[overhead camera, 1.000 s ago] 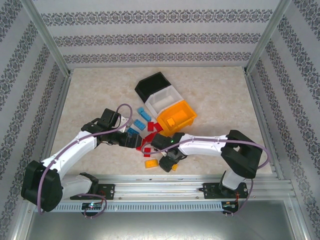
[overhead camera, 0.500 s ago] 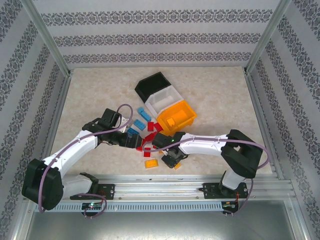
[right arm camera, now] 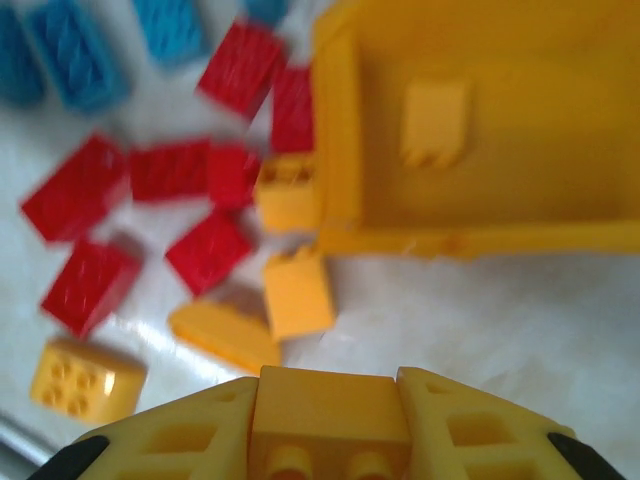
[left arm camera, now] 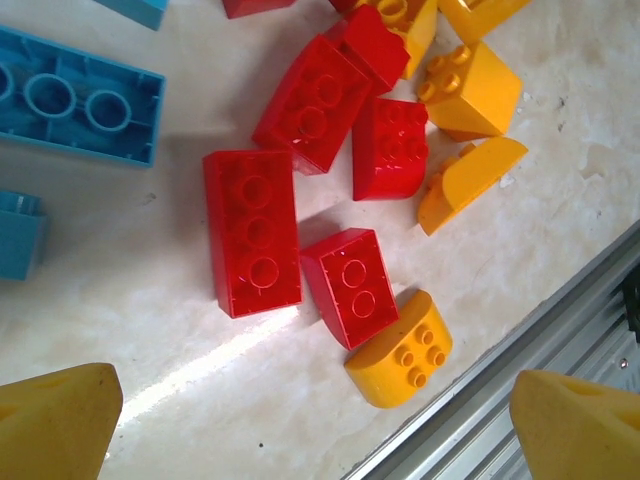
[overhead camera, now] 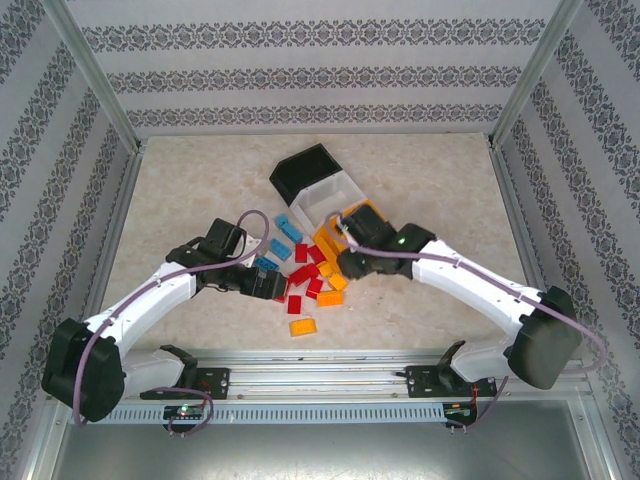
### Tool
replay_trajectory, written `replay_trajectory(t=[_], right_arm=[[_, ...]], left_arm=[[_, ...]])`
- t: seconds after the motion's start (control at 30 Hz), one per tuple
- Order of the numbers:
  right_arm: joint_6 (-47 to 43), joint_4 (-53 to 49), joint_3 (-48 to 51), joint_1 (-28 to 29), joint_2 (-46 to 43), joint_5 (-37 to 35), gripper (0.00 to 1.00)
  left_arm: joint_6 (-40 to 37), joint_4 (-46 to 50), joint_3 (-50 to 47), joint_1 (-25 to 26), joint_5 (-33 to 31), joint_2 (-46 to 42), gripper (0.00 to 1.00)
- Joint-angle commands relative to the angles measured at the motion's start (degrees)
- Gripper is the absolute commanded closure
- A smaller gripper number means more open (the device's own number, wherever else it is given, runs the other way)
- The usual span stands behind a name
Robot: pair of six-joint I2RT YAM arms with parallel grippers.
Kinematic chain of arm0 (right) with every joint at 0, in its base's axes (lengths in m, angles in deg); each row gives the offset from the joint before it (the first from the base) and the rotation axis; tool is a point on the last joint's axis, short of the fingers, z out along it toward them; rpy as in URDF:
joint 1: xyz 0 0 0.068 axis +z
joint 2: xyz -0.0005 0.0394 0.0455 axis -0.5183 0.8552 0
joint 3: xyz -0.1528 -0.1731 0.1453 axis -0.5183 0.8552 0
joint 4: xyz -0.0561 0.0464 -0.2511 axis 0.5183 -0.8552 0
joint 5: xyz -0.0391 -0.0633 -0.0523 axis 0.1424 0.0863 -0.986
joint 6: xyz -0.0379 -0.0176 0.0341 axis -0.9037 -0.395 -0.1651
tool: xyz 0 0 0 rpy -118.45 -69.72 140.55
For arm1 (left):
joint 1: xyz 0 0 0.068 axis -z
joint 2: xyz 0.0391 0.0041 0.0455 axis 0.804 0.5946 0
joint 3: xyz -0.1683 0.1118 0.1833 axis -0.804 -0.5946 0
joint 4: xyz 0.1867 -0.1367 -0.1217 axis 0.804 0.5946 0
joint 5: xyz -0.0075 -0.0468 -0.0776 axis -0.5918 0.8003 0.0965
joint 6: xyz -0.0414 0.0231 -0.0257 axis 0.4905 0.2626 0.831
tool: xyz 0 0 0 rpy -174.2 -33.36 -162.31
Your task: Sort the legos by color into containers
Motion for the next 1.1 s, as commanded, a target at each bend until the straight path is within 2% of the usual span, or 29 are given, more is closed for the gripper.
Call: replay_trajectory(t=[0.0, 0.13, 0.23, 0.43, 0.63, 0.83, 0.93, 1.07], right_arm=[[1.7, 0.3, -3.2, -5.5, 2.4, -1.8, 0.67], [2.0, 3.4, -6.6, -10.8, 8.1, 1.8, 0.67], [1.5, 4.4, -9.9, -12.9, 14.0, 4.5, 0.67], [1.0, 6.1, -13.9, -14.0, 24.1, 5.5, 0.67], [1.6, 7.4, -14.9, -14.9, 29.0, 6.1, 0.63], [1.9, 8.2, -13.8, -14.9, 27.4, 6.2, 0.46], [2.7, 9.2, -11.7, -14.7, 23.8, 6.7, 0.42], [3.8, 10.4, -7.5, -14.0, 17.2, 7.1, 0.40]], left_arm=[[-2.1, 1.9, 1.3, 2.7, -2.5, -2.0, 0.00], [-2.7, 3.1, 1.6, 5.2, -5.9, -1.9, 0.00], [-2.9, 3.4, 1.7, 5.8, -6.1, -1.2, 0.00], [-3.3, 3.2, 1.4, 6.5, -6.0, -1.2, 0.00], [-3.5, 3.8, 1.6, 8.8, -7.8, 0.0, 0.00], [-2.2, 5.6, 4.0, 14.1, -14.8, 4.7, 0.04], [0.5, 5.8, 5.2, 14.8, -19.5, 7.5, 0.10], [3.7, 4.8, 6.6, 15.1, -21.6, 11.4, 0.20]])
